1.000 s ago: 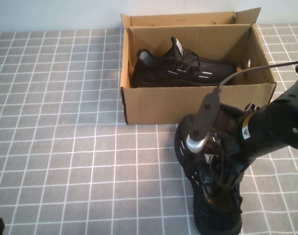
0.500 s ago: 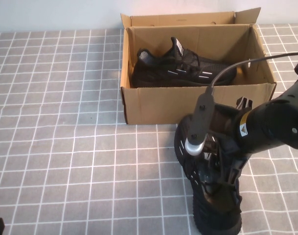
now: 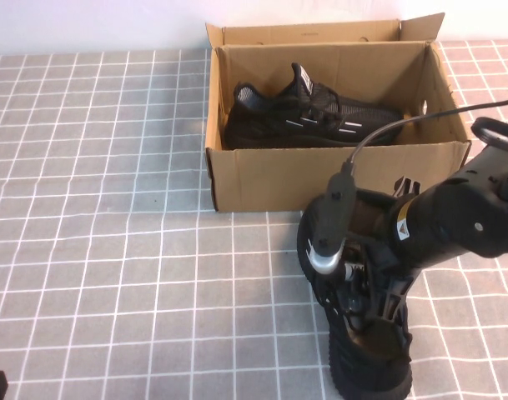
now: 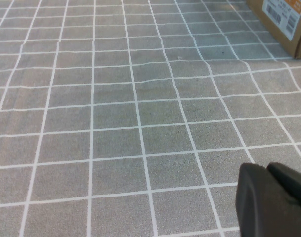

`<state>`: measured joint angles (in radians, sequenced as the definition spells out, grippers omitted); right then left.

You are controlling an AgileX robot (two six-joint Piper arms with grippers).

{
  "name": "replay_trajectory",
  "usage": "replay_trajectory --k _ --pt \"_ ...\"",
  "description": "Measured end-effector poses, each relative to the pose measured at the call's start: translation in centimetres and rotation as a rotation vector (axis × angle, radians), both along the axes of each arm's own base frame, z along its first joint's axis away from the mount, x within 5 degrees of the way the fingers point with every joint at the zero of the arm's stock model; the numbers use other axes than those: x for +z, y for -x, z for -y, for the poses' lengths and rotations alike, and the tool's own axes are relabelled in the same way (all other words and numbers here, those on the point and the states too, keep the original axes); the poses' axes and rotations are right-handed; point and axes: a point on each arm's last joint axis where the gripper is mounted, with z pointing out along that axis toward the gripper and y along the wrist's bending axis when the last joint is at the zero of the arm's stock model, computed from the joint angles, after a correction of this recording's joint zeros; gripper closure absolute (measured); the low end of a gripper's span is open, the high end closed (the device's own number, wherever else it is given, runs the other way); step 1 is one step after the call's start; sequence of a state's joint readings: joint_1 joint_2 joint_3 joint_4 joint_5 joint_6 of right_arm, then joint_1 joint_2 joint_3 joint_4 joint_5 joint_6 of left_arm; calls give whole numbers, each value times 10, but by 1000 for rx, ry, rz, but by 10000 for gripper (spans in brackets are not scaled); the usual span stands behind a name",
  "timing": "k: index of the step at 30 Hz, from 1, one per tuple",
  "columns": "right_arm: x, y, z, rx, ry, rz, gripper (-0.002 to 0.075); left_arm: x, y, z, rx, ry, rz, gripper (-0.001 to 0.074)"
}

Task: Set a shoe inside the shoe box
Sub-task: Pick up the shoe from the table

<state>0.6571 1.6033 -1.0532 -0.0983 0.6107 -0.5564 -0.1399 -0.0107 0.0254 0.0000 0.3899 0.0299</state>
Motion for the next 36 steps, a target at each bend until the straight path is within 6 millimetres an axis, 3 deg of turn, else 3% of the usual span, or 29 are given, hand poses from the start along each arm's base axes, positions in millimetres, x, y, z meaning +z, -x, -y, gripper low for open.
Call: replay_trajectory --k 14,19,21,27,32,36 --pt "-2 -2 -2 -3 -16 4 540 0 0 0 0 0 0 736" --pt "-2 0 -2 -10 -18 -14 686 0 0 0 0 0 0 736" --pt "3 3 0 -11 -17 -18 705 0 0 0 0 0 0 736" --pt "42 30 19 -25 -30 -55 711 0 0 0 0 0 0 736" --pt "95 56 35 -25 -84 -42 711 0 0 0 0 0 0 736" --pt "133 66 42 -17 -128 2 711 0 0 0 0 0 0 736"
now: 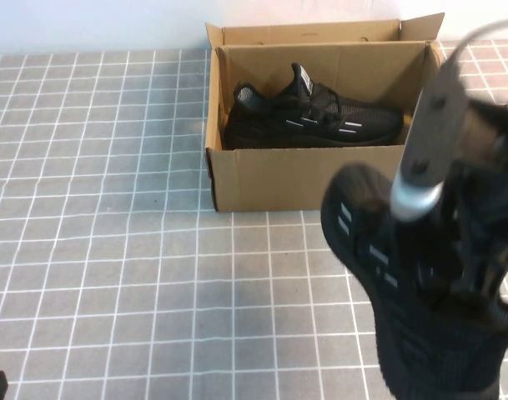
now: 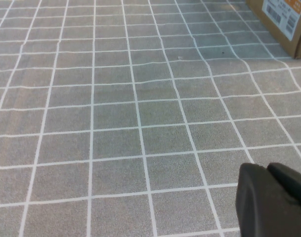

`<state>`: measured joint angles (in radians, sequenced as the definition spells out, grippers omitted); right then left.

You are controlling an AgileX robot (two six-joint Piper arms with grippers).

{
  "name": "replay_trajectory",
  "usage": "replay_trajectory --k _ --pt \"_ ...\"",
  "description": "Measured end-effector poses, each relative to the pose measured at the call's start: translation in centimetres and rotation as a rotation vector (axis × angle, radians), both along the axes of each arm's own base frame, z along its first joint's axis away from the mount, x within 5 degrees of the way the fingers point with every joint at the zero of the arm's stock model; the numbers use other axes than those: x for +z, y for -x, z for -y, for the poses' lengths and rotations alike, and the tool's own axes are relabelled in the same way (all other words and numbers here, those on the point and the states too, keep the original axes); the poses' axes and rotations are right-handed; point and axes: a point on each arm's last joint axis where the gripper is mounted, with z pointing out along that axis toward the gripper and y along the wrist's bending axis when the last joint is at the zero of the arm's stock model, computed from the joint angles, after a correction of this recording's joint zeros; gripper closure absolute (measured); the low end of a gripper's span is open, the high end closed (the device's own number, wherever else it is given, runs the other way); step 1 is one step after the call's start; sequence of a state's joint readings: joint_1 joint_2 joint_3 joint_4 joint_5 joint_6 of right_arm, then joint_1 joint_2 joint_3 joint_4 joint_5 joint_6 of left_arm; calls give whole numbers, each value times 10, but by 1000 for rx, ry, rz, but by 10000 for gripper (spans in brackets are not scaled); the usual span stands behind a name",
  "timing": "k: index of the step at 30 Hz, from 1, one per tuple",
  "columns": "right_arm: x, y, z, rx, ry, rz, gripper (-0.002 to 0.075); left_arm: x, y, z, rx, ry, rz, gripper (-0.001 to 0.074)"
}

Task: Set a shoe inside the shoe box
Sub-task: Hand over the shoe

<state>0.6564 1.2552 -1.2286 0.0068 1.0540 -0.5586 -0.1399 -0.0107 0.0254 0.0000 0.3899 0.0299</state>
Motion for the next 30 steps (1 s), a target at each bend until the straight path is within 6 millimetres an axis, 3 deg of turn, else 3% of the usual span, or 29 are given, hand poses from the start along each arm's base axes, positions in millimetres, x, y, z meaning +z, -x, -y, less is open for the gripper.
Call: replay_trajectory --k 7,11,25,30 --pt "42 -4 -6 35 -122 148 711 0 0 0 0 0 0 736" --pt "53 -10 -15 72 -174 180 711 0 0 0 0 0 0 736" --pt "25 -31 -31 88 -78 76 711 1 0 -1 1 -23 18 736" --pt "24 -32 -29 88 -55 84 711 12 -3 4 25 281 96 736"
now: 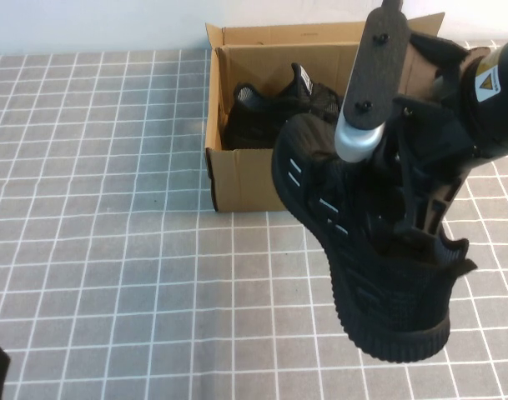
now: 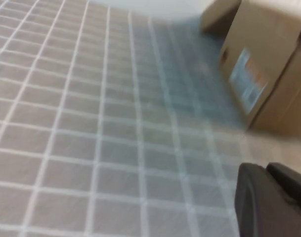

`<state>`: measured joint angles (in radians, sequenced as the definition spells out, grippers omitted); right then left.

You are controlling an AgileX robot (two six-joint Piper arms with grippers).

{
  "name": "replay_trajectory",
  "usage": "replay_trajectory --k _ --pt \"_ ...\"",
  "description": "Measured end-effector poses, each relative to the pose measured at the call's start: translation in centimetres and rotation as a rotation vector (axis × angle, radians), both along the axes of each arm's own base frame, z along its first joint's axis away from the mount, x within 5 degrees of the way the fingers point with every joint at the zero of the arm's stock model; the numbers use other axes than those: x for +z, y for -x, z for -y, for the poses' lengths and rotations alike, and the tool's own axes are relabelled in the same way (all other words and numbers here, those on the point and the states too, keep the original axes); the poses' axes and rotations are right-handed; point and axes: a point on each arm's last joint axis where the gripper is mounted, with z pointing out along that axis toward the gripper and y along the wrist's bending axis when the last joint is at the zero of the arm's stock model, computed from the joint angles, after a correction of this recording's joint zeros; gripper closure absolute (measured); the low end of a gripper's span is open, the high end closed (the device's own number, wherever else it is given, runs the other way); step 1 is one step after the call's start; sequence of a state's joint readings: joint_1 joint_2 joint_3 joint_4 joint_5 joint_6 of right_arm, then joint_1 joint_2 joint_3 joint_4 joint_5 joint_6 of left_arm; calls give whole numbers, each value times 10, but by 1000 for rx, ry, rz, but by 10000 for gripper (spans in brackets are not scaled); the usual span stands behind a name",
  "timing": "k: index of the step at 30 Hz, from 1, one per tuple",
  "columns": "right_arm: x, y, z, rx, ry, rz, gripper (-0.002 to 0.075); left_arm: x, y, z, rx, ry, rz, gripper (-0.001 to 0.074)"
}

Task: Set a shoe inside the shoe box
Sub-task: Hand over the shoe

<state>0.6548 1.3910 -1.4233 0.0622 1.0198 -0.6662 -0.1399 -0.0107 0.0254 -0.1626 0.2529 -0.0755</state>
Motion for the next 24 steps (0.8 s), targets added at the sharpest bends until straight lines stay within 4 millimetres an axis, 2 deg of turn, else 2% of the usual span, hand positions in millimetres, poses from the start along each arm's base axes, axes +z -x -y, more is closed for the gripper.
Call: replay_trajectory --k 3,8,10,13,17,24 --pt "-1 1 1 2 11 -11 711 8 -1 0 15 116 74 736" --pt "-1 1 1 3 16 -18 711 21 -2 -3 44 181 203 736" --pt "-1 2 1 3 18 -19 711 21 -2 -3 47 226 197 736" --pt "-1 1 1 3 18 -19 711 27 -2 0 23 258 115 736" --pt "-1 1 1 0 13 -12 712 43 -11 7 -17 217 -87 736" --pt "2 -2 0 -7 -14 25 712 87 -53 22 -147 18 -396 736"
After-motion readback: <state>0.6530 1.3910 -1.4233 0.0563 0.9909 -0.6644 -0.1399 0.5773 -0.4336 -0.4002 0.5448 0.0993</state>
